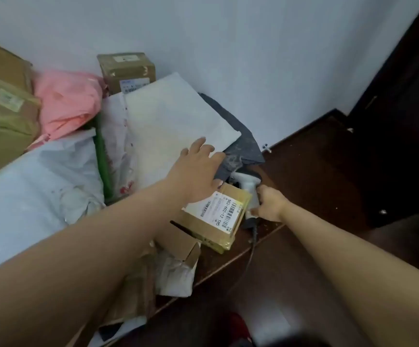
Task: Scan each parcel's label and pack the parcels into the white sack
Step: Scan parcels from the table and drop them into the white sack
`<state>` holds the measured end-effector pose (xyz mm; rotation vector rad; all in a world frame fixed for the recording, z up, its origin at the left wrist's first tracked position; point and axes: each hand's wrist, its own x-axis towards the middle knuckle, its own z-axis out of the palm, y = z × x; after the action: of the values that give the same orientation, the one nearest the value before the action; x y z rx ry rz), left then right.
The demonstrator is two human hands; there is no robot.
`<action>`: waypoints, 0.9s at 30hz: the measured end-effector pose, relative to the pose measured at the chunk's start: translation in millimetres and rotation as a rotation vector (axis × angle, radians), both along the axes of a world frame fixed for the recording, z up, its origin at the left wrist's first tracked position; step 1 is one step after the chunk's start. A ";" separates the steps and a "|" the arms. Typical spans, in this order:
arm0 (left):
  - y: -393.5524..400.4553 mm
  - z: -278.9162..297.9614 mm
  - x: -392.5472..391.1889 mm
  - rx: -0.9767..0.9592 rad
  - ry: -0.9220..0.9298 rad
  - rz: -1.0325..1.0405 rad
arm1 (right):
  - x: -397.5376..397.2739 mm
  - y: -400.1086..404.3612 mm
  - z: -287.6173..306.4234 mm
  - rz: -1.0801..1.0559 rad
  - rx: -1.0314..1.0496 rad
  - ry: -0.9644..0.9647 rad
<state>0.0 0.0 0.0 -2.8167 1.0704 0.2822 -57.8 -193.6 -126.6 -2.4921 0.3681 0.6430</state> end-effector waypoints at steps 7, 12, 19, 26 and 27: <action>-2.9 -7.1 -3.2 -0.041 0.061 0.023 | 8.0 6.5 -13.7 -0.212 0.132 0.046; -5.4 -6.1 -9.0 -0.061 0.054 0.038 | 12.7 7.7 -16.5 -0.316 0.228 0.080; -7.1 6.8 -17.5 -0.100 0.016 0.052 | -16.0 -16.6 -0.3 -0.542 0.393 0.185; 5.6 36.0 -38.1 -0.198 -0.056 0.022 | -50.3 -22.8 40.0 -0.874 0.863 -0.073; 9.9 42.4 -42.7 -0.236 -0.064 0.001 | -53.6 -19.5 51.0 -0.877 0.903 -0.131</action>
<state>-42.7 9.9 42.4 -3.0069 1.1589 0.0678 -111.4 -213.1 -75.6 -1.3094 0.8244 0.1851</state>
